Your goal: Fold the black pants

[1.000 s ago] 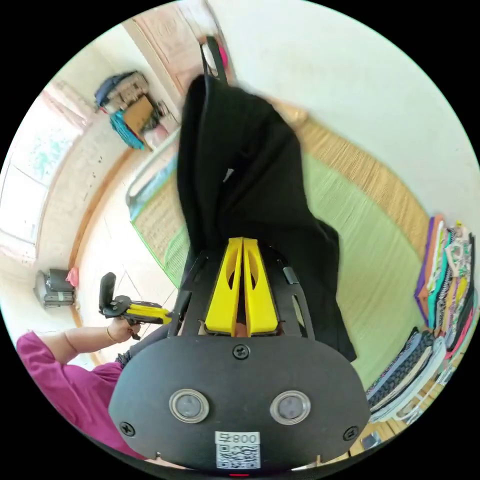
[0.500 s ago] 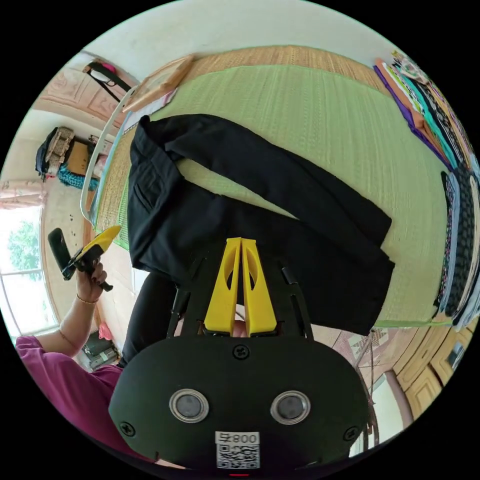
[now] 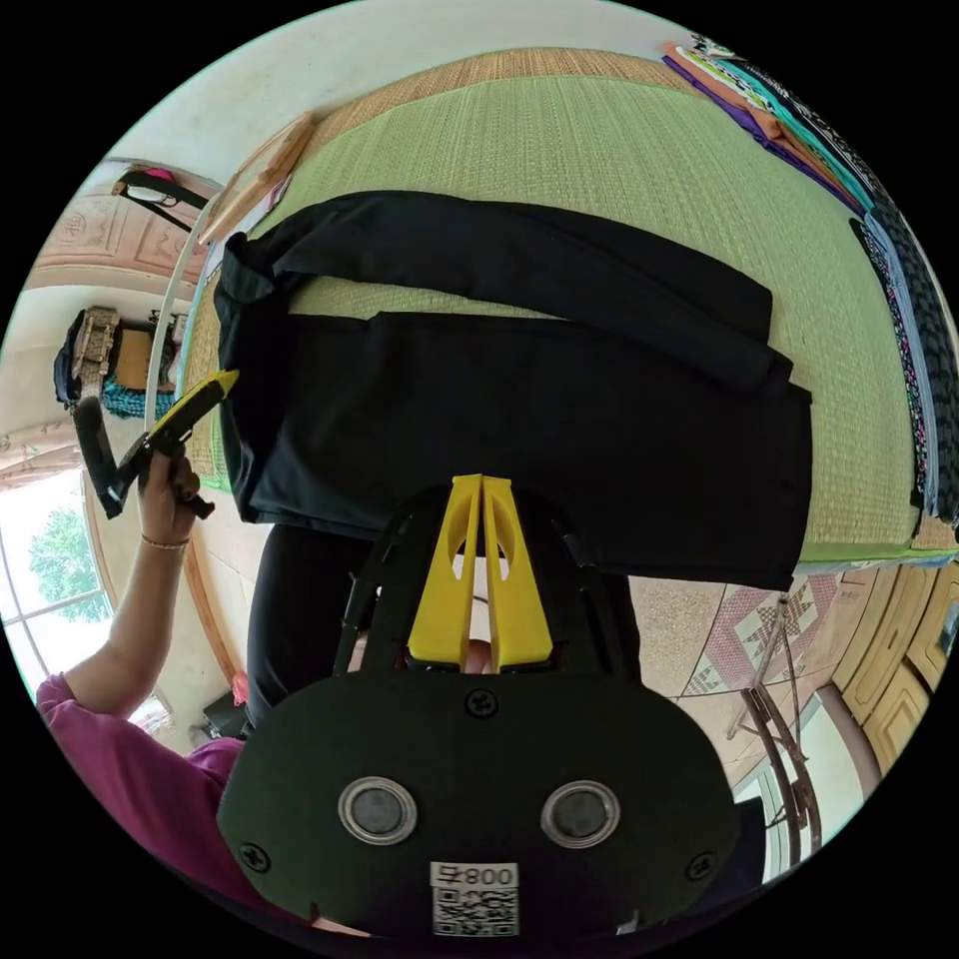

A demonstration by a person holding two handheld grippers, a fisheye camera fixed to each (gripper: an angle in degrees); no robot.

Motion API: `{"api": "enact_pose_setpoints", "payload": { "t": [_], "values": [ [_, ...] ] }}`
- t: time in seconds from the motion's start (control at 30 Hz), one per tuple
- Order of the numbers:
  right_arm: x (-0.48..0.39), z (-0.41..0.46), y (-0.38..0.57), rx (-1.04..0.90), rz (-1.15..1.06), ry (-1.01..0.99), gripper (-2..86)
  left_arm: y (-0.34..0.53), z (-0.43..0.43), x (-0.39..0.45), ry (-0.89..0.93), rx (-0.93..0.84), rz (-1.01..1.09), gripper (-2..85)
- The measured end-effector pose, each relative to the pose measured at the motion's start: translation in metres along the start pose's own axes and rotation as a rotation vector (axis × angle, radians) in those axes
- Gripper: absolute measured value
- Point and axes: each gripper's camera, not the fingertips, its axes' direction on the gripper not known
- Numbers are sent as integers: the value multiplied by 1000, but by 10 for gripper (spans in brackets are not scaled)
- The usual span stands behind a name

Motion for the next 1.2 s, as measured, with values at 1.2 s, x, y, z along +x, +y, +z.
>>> {"api": "enact_pose_setpoints", "payload": {
  "t": [1.2],
  "values": [
    [41,-112,8,166,-282,347,7,53,84,-66,204,-54,-141,7]
  ]
}}
